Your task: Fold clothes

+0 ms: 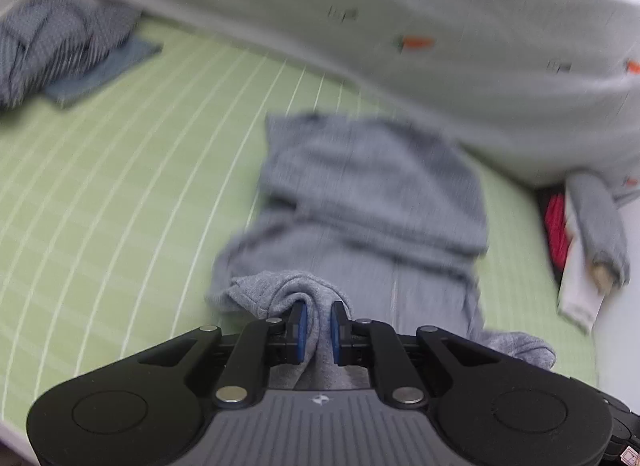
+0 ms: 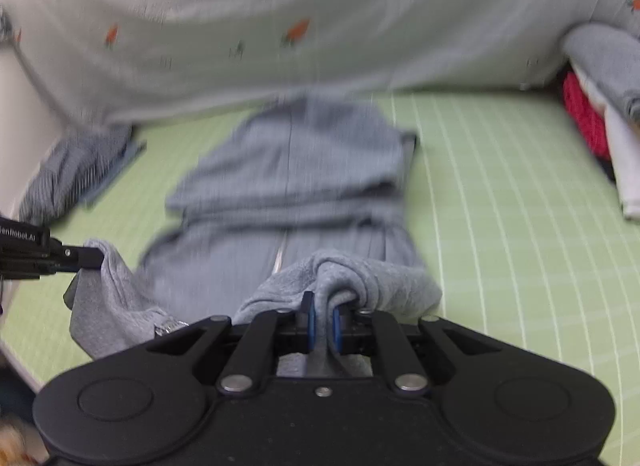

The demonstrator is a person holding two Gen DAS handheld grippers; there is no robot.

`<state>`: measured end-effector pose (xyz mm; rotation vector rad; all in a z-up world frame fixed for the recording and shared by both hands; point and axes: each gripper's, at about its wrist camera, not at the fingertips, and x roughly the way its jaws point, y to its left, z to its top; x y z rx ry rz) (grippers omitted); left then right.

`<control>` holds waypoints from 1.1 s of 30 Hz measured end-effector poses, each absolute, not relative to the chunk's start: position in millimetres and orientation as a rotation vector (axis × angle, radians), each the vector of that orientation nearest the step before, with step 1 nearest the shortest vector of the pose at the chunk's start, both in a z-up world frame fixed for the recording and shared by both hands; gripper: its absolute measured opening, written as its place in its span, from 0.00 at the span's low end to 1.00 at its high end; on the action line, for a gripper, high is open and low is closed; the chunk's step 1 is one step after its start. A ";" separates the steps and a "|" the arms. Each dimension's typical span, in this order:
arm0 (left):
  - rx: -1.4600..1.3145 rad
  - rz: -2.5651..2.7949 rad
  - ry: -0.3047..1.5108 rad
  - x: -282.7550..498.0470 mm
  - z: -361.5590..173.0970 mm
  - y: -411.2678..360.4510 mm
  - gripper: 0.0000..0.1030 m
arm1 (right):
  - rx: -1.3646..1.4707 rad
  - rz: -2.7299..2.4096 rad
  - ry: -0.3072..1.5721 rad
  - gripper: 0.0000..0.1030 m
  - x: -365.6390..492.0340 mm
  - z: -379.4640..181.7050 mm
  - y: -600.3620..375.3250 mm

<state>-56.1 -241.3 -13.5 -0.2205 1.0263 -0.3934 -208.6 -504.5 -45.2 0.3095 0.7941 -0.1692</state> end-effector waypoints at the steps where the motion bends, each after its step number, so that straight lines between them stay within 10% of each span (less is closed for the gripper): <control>1: -0.229 -0.399 0.999 -45.5 -5.6 -244.5 0.12 | 0.317 -0.175 0.765 0.09 -200.4 -38.3 -510.7; 12: -0.202 -0.372 0.915 66.0 -0.6 -282.2 0.17 | 0.358 -0.233 0.686 0.11 -101.4 -27.4 -558.4; 22: -0.190 -0.325 1.130 93.7 -60.0 -289.5 0.41 | 0.442 -0.243 0.866 0.53 -60.0 -88.1 -573.8; 27: -0.234 -0.307 1.204 83.4 -75.9 -283.7 0.40 | 0.489 -0.245 0.896 0.48 -71.6 -98.0 -575.4; 29: -0.259 -0.308 1.211 81.1 -79.8 -282.0 0.39 | 0.497 -0.222 0.886 0.27 -72.9 -95.7 -575.9; 33: -0.310 -0.330 1.200 85.4 -80.8 -280.8 0.05 | 0.498 -0.179 0.865 0.13 -73.6 -89.4 -576.3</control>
